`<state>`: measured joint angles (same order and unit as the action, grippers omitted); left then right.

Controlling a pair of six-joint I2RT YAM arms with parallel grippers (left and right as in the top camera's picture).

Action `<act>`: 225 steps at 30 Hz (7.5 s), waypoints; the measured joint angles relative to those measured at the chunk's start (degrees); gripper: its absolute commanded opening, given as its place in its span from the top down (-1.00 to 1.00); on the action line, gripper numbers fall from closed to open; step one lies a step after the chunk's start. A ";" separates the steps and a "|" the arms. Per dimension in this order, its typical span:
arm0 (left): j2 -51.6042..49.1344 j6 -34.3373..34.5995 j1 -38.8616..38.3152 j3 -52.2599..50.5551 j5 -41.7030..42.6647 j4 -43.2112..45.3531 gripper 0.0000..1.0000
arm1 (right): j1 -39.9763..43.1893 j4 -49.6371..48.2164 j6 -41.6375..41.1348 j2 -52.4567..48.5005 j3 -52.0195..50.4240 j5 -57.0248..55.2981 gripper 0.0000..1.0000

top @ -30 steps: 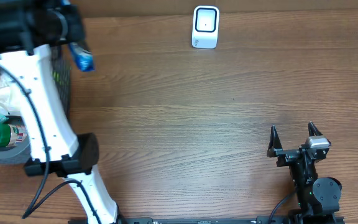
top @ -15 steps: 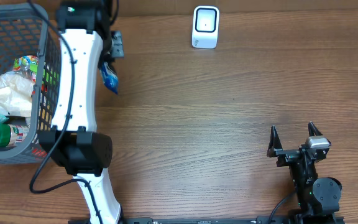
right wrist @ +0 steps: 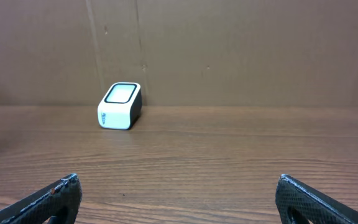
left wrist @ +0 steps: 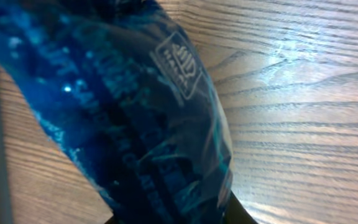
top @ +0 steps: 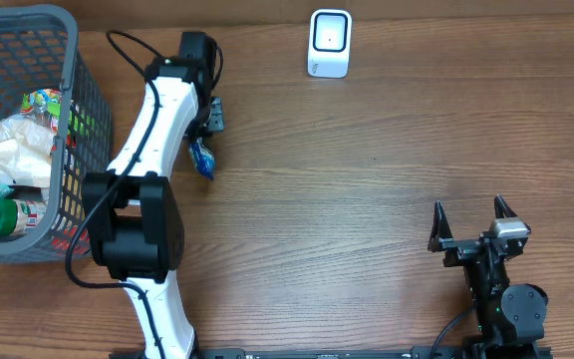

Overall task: Scan the item barcode
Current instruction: 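Lift the Oreo pack out and place it on the table, then reach the left gripper back into the basket and grasp the bread bag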

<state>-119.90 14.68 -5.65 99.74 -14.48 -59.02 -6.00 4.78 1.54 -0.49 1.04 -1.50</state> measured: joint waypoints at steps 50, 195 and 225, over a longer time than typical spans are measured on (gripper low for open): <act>2.62 -4.11 37.07 58.51 5.81 -36.89 -0.17 | 0.00 -0.02 -0.02 0.00 0.00 -0.02 -1.00; -12.20 0.15 35.63 16.24 4.37 -13.70 0.28 | 0.00 0.00 0.00 0.00 0.00 -0.02 -1.00; -14.88 -0.76 35.43 72.19 12.28 -37.57 0.92 | 0.00 -0.02 0.00 0.00 0.00 -0.02 -1.00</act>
<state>-134.78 13.91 29.78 171.94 -2.20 -96.60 -6.00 4.75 1.54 -0.49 1.04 -1.52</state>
